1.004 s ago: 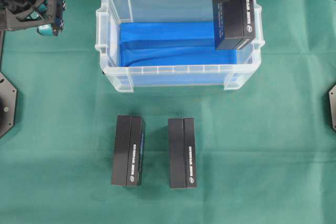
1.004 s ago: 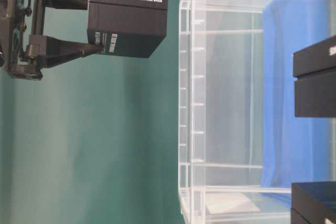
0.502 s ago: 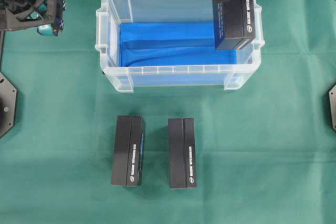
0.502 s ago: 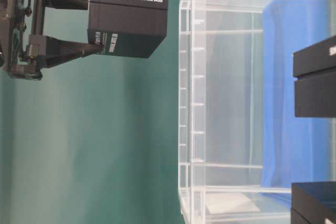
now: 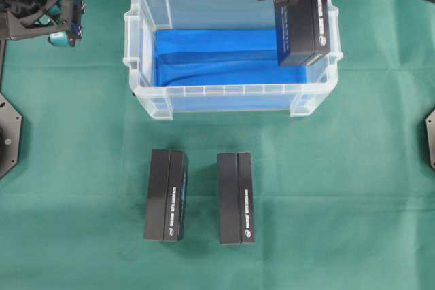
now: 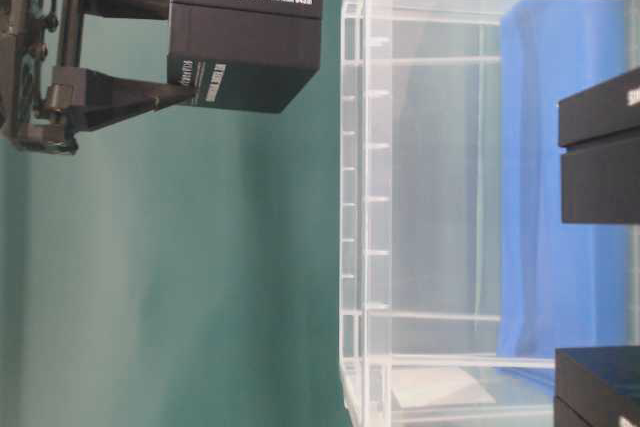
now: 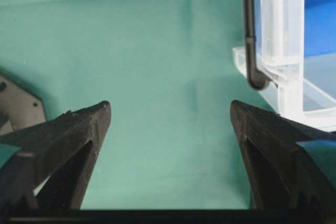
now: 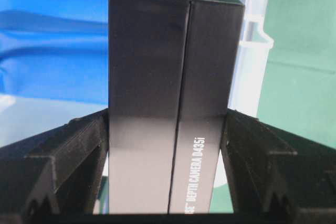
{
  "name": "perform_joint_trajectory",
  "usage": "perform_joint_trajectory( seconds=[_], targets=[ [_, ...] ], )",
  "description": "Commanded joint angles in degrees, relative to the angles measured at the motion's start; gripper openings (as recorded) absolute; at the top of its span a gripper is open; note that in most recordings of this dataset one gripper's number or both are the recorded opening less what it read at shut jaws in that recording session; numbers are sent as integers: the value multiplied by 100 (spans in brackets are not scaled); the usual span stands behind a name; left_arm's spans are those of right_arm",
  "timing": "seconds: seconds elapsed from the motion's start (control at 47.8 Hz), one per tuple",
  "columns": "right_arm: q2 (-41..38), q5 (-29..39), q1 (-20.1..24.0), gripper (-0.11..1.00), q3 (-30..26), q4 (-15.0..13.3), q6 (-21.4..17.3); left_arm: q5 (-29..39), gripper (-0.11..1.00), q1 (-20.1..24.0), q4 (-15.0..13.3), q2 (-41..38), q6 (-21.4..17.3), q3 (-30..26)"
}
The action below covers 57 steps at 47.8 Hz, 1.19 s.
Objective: Take out the box from the case.
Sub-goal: 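Lift the right black box upward out of the case, then carry the held box toward the viewer, right of the middle box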
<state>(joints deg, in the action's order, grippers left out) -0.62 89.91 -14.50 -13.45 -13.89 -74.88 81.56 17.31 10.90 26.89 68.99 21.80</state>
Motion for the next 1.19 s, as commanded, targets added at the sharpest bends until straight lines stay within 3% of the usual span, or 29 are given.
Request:
perform_joint_trajectory(
  seconds=[0.0,0.502,1.172],
  targets=[
    [229,35,158,67,-167,-44,-44,-18,95,-9,18,35,-9,-62],
    [220,264,1090,67,-158,-105,-782,-18,95,-9,18,26,-26,-44],
    [167,668,2672,67,-158,-211,-2452,-18,95,-9,18,35,-18,-9]
  ],
)
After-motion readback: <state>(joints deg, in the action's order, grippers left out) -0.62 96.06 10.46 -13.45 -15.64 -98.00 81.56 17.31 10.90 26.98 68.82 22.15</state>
